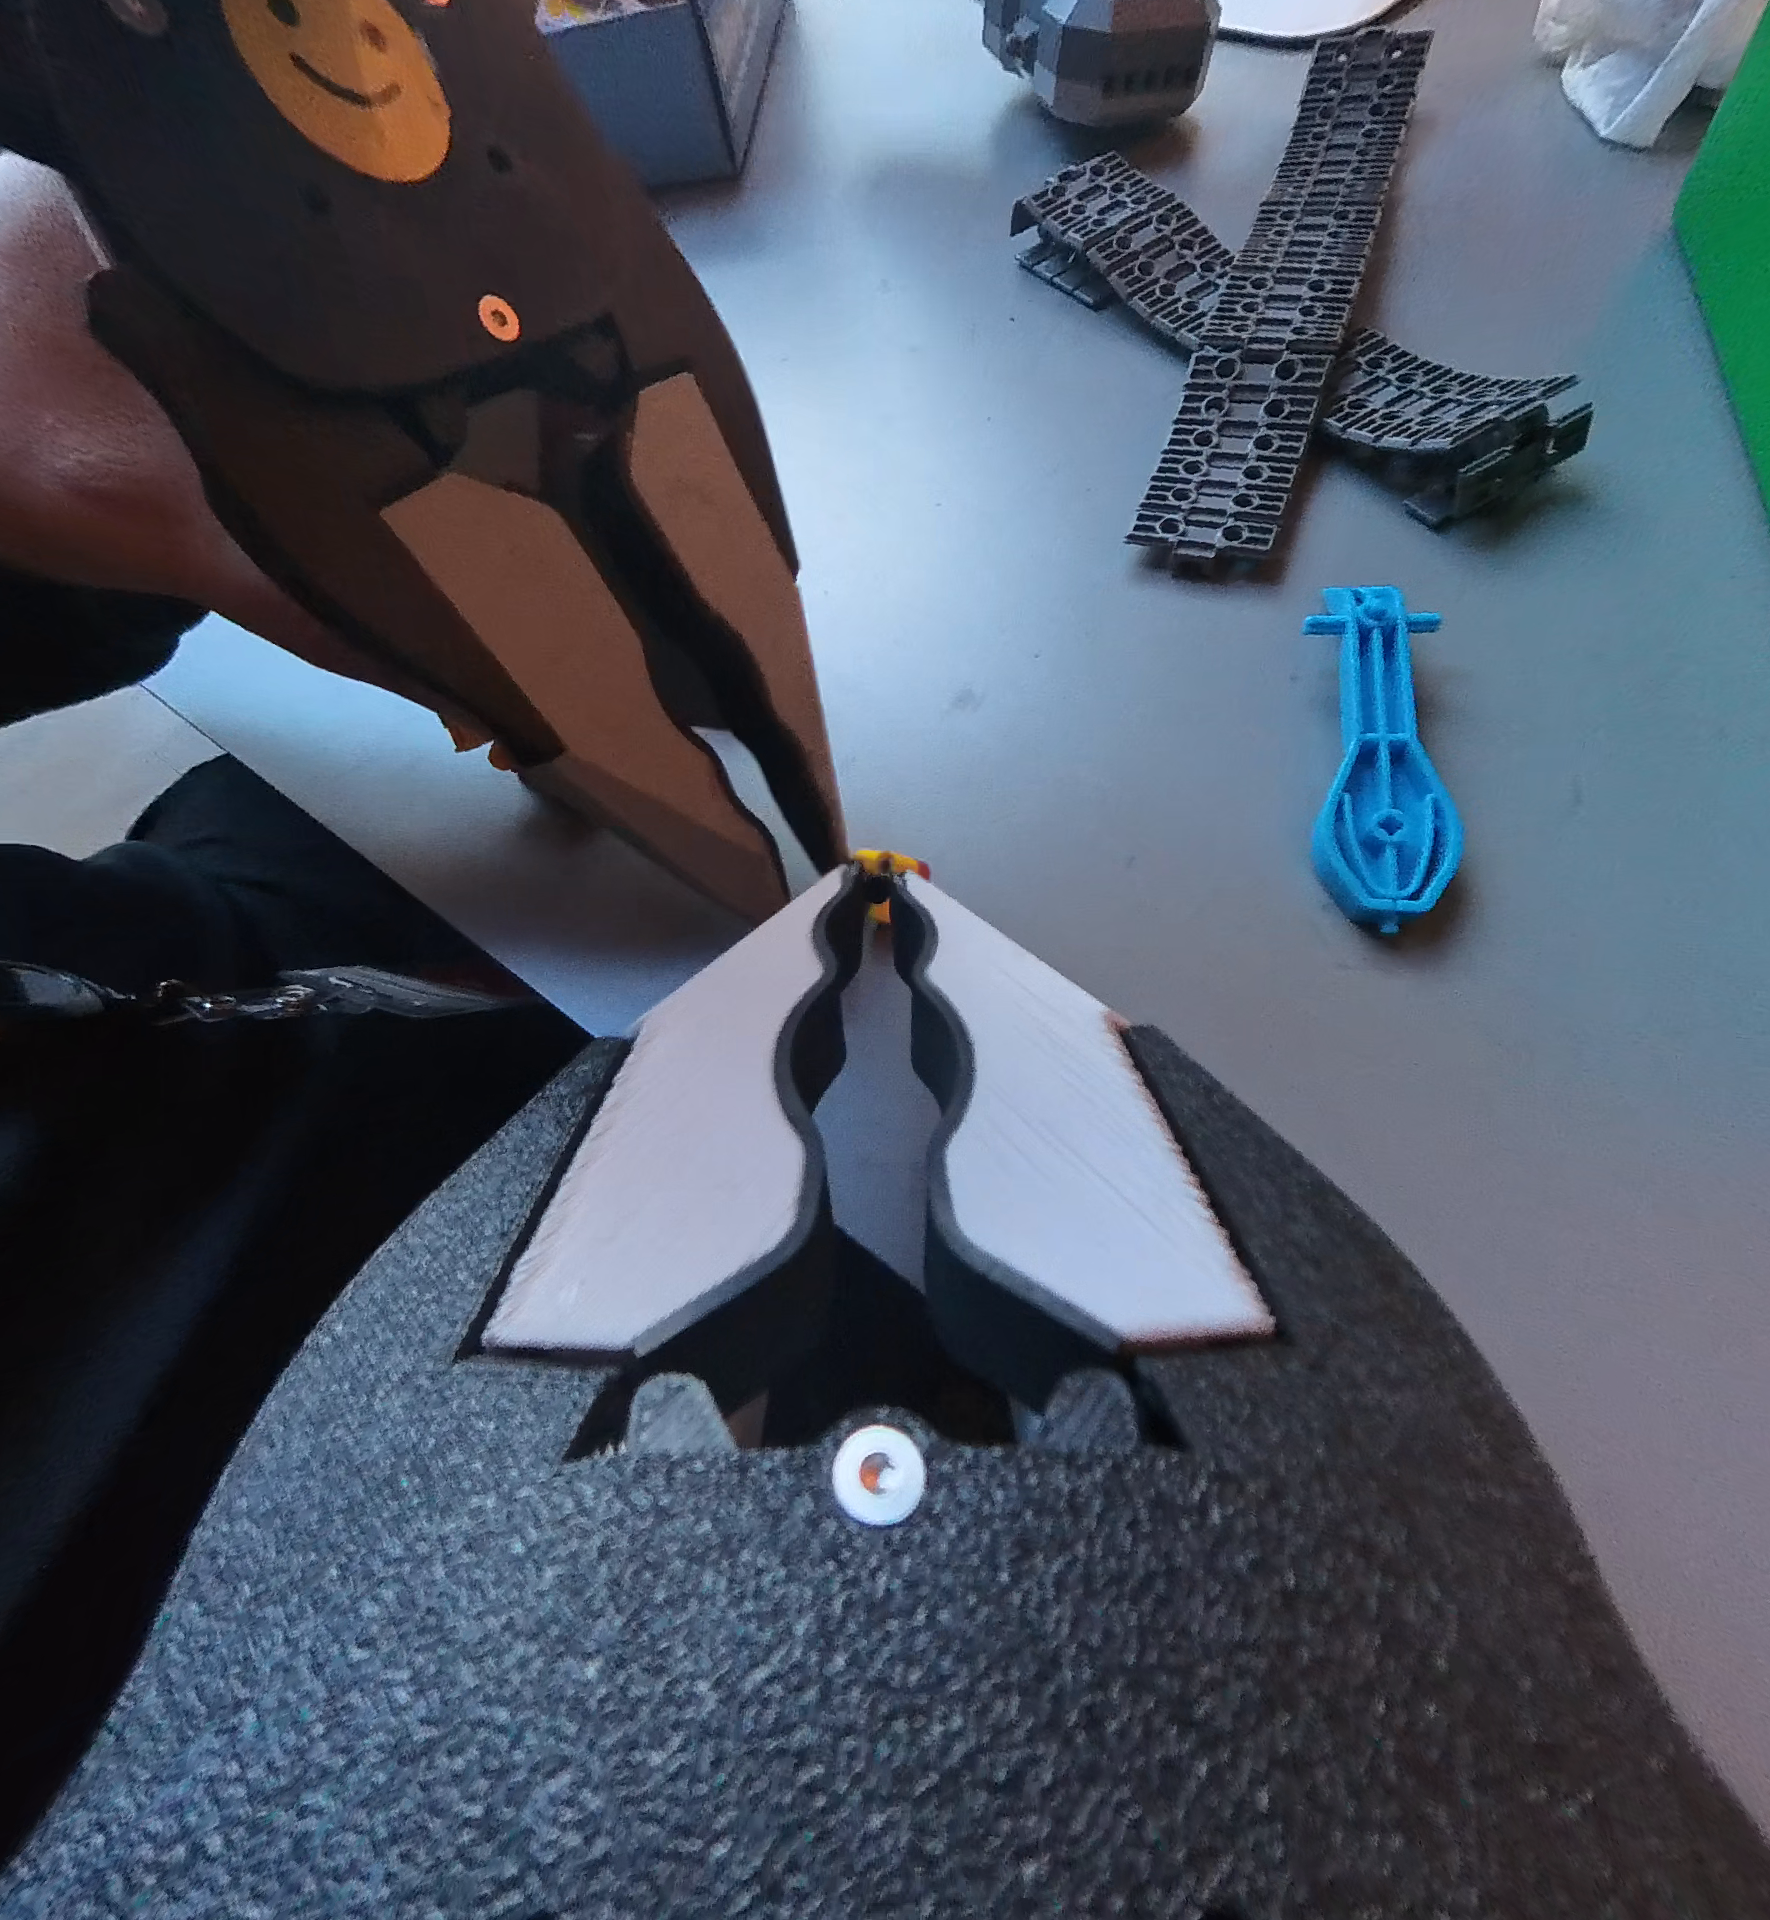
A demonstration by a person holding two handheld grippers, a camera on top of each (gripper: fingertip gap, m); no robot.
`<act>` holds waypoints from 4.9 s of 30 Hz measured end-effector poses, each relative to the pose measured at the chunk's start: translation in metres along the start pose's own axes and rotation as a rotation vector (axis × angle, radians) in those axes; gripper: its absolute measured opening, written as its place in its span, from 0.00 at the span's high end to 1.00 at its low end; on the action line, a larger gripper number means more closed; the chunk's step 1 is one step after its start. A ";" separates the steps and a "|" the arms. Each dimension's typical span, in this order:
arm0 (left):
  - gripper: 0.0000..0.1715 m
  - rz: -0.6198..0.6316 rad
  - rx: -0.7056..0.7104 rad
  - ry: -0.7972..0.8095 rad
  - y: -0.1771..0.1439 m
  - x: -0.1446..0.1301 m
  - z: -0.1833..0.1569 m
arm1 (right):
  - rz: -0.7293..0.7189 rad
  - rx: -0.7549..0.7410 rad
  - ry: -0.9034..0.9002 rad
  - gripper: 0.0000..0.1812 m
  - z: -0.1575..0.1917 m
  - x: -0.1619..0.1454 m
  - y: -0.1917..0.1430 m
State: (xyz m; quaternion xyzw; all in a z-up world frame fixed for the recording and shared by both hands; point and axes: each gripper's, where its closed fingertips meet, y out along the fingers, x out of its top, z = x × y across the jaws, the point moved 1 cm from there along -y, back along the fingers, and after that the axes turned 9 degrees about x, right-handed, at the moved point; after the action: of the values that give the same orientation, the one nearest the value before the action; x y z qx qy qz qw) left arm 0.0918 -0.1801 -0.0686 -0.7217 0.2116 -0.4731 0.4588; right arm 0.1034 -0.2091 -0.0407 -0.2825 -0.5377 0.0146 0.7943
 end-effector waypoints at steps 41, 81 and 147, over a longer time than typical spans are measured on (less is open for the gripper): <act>0.97 0.022 0.029 0.067 0.004 0.005 0.004 | 0.012 -0.259 -0.292 0.99 0.013 -0.005 0.008; 0.83 0.030 -0.271 0.907 0.008 0.012 0.006 | -0.106 -0.091 -0.183 0.98 0.006 -0.011 0.001; 0.92 -0.140 -0.215 0.751 0.013 0.017 0.002 | 0.446 -0.094 -0.434 0.99 -0.008 -0.020 0.005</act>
State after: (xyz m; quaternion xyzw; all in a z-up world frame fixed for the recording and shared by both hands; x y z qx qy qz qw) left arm 0.1032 -0.1982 -0.0715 -0.5551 0.3632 -0.7095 0.2377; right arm 0.1031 -0.2145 -0.0623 -0.4202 -0.6196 0.2234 0.6242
